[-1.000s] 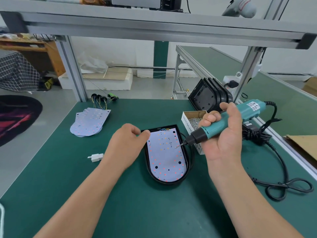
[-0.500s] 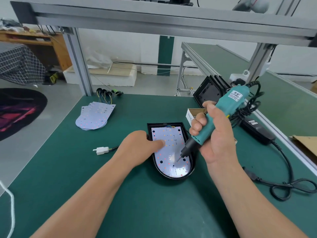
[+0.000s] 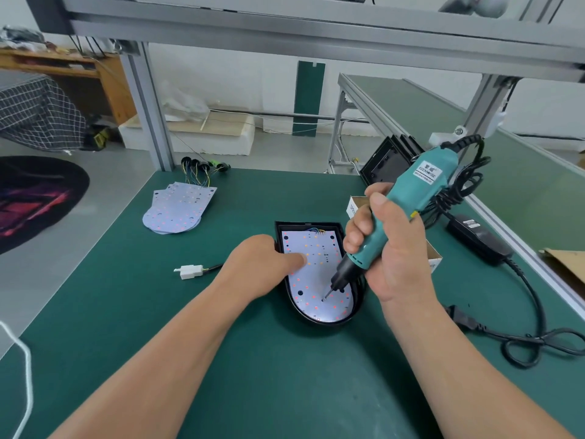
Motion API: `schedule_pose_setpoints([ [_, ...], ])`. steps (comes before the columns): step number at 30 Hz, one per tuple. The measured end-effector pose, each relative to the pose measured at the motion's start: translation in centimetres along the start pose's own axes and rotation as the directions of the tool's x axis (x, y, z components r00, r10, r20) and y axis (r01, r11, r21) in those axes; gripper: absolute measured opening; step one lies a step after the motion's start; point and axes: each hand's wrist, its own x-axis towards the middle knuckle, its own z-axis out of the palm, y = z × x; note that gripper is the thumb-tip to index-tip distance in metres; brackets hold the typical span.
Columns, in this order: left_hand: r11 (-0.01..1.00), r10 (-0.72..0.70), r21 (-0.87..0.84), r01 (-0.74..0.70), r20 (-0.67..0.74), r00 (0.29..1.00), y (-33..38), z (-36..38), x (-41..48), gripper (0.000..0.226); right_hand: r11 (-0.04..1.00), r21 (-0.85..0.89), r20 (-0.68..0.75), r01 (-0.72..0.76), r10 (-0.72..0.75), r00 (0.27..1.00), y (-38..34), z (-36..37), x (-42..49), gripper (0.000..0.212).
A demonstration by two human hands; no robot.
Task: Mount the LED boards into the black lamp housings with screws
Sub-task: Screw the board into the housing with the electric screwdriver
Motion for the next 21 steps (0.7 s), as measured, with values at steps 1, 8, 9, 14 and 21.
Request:
schedule_pose_setpoints([
  [1,1.000,0.001,-0.004,-0.001,0.001,1.000,0.0,0.0,0.1,0.044,1.000,-0.006,0.007,-0.001,0.001,1.000,0.0,0.1,0.0,0.014],
  [8,0.999,-0.011,0.031,0.012,-0.029,1.000,0.1,0.1,0.2,0.045,0.993,-0.095,0.146,0.073,-0.058,0.988,-0.2,1.0,-0.8,0.009],
  [9,0.999,-0.008,0.041,0.009,-0.035,0.999,0.2,0.1,0.2,0.045,0.988,-0.124,0.173,0.095,-0.073,0.982,-0.2,1.2,-1.0,0.008],
  [14,0.999,-0.009,0.052,0.010,-0.030,1.000,0.4,0.1,0.0,0.043,0.964,-0.213,0.265,0.161,-0.102,0.959,0.0,1.8,-1.3,0.020],
  [21,0.993,-0.034,0.109,0.036,-0.017,0.999,0.9,-0.1,-0.2,0.046,0.977,-0.192,0.286,0.090,-0.032,0.958,-0.4,1.1,-0.9,0.013],
])
